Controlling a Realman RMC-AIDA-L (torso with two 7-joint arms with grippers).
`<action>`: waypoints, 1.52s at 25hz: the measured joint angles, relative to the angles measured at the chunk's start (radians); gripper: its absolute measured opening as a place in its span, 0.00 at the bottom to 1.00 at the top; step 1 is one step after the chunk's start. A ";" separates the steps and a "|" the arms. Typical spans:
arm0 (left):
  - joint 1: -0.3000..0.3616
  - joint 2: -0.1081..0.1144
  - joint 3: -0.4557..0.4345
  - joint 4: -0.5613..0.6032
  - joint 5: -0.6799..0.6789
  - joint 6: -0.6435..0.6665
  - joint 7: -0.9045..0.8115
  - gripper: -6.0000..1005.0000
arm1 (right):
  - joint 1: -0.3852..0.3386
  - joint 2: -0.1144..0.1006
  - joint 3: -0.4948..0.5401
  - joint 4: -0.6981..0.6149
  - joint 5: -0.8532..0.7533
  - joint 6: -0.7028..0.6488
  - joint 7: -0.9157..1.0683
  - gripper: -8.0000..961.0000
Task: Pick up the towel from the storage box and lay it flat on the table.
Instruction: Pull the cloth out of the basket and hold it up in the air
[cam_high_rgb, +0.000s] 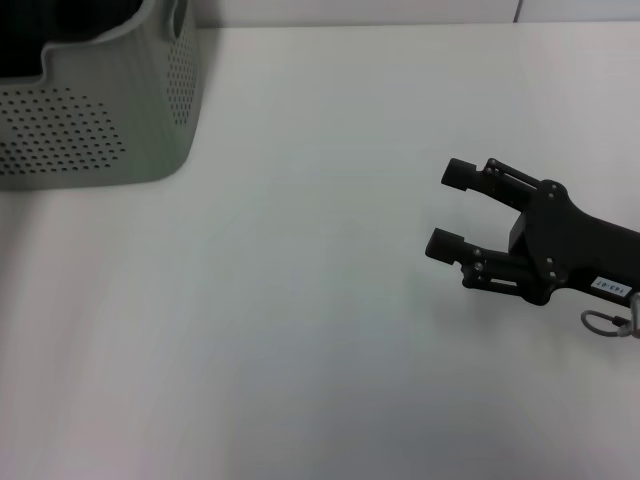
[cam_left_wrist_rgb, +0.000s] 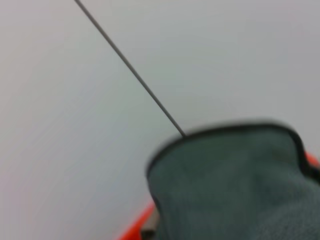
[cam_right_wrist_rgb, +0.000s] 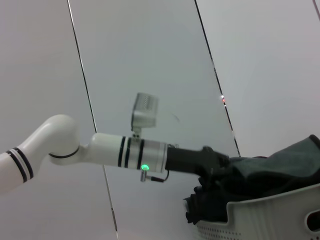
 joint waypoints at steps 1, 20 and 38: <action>0.004 0.000 -0.010 0.014 -0.035 -0.001 -0.009 0.33 | 0.000 0.000 0.000 0.000 0.000 0.000 0.000 0.91; 0.002 0.007 -0.288 -0.003 -0.839 0.464 -0.112 0.02 | -0.046 0.077 0.025 -0.278 0.047 0.407 -0.685 0.91; -0.033 0.013 -0.254 -0.147 -0.924 0.543 -0.117 0.02 | 0.082 0.077 -0.532 -0.458 0.822 0.466 -2.050 0.86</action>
